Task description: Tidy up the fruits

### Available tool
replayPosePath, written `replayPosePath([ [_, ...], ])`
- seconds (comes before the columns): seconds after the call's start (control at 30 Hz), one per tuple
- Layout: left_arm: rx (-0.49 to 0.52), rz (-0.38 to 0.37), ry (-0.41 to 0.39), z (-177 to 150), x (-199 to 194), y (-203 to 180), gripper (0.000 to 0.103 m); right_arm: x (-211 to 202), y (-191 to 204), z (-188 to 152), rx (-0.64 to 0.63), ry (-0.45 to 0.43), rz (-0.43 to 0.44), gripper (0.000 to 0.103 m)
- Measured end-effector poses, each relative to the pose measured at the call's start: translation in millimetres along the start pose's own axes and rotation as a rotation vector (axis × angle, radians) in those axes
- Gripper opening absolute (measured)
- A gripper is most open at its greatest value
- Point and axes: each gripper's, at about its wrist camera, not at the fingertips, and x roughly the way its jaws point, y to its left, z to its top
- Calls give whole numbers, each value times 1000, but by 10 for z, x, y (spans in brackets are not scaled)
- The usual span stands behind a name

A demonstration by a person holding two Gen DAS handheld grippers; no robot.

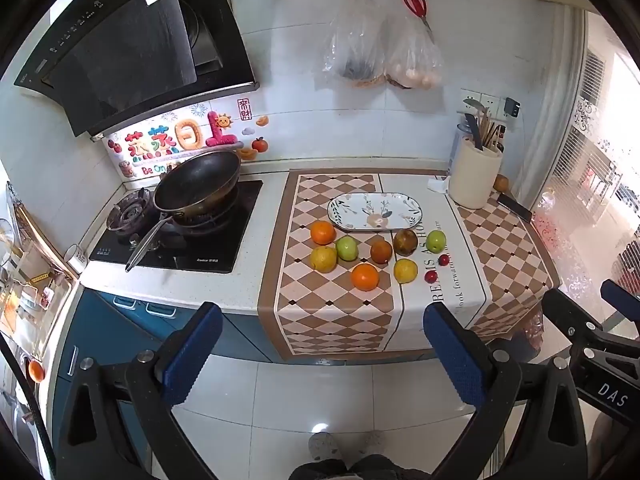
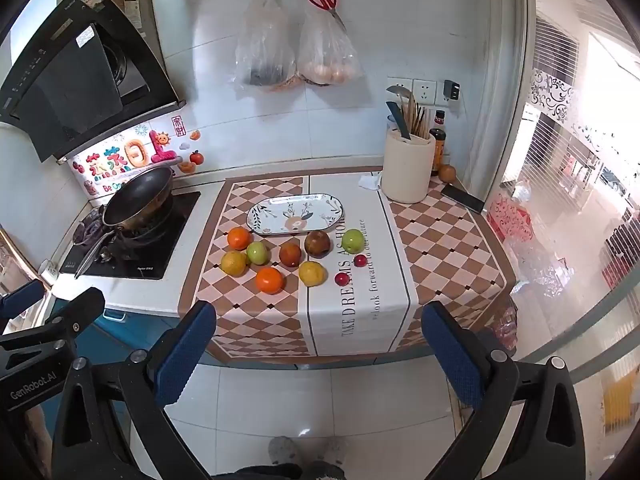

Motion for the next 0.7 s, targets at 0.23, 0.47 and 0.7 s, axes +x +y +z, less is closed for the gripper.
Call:
replayPosePath([
  [0.23,-3,6,-4,-7,13,9,103,-34,-5,8,11,-10,13,103],
  [0.47,-1,7,-6,1,-13,-5,103,-19,17,8,11,-8,24,103],
  [0.7,2,1,-8,0,-3,0,103,-40,35,9,14,-10,20,103],
])
